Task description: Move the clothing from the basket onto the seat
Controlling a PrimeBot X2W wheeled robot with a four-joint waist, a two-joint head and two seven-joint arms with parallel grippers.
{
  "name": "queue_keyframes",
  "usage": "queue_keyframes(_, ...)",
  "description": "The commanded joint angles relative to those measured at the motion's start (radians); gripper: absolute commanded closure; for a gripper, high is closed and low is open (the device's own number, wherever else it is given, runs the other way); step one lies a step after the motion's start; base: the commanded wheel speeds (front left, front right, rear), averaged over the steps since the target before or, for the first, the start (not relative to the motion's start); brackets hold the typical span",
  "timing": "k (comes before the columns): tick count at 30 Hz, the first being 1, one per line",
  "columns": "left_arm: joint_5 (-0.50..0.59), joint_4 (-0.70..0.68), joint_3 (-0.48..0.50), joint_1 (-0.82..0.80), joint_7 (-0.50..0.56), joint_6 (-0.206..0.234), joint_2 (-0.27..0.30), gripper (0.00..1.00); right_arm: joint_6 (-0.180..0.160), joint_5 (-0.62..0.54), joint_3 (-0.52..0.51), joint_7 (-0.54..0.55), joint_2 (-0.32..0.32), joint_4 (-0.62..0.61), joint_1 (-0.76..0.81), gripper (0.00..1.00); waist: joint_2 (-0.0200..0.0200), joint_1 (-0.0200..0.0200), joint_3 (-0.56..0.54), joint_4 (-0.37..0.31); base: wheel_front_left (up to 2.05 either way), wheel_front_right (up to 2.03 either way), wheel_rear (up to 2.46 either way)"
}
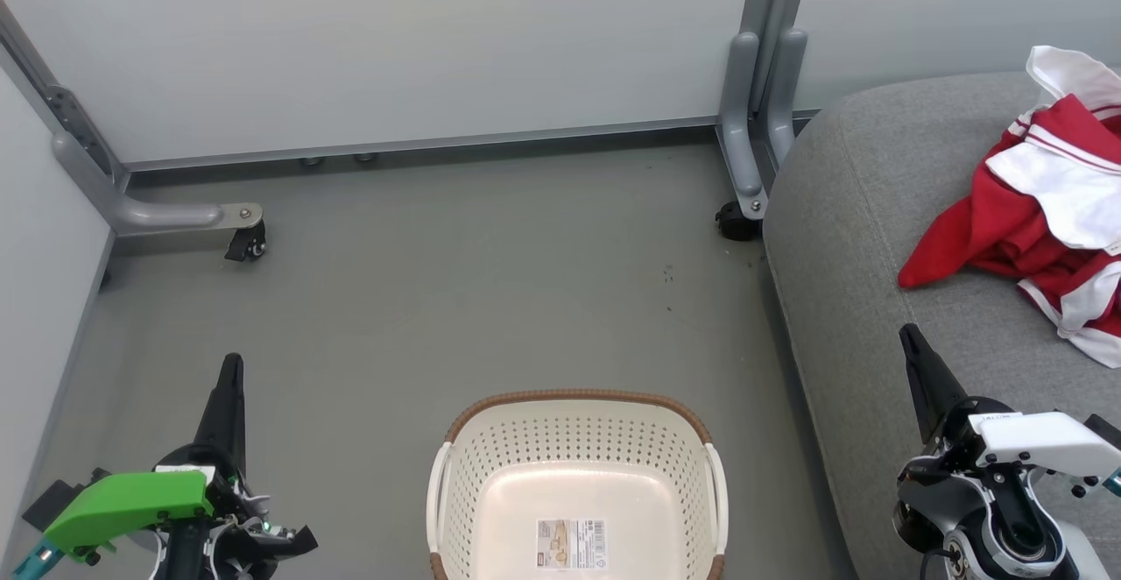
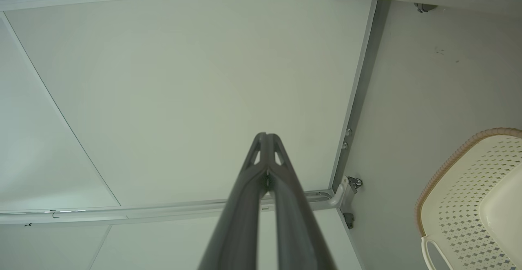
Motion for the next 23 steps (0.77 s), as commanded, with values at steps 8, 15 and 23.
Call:
queue_keyframes(8, -0.004, 0.001, 0.003, -0.016, 0.004, -0.006, -0.001, 1.0, 0.0, 0.001, -0.006, 0.007, 0.001, 0.003, -0.009, 1.0, 0.0, 0.0, 0.0, 0.0, 0.0, 0.0, 0.0)
queue_keyframes(15, -0.004, 0.001, 0.004, -0.016, 0.004, -0.006, -0.001, 1.0, 0.0, -0.002, -0.008, 0.01, 0.004, 0.003, -0.009, 1.0, 0.0, 0.0, 0.0, 0.0, 0.0, 0.0, 0.0)
queue_keyframes(23, -0.004, 0.001, 0.004, -0.016, 0.004, -0.006, -0.001, 1.0, 0.0, -0.006, -0.012, 0.012, 0.006, 0.004, -0.01, 1.0, 0.0, 0.0, 0.0, 0.0, 0.0, 0.0, 0.0)
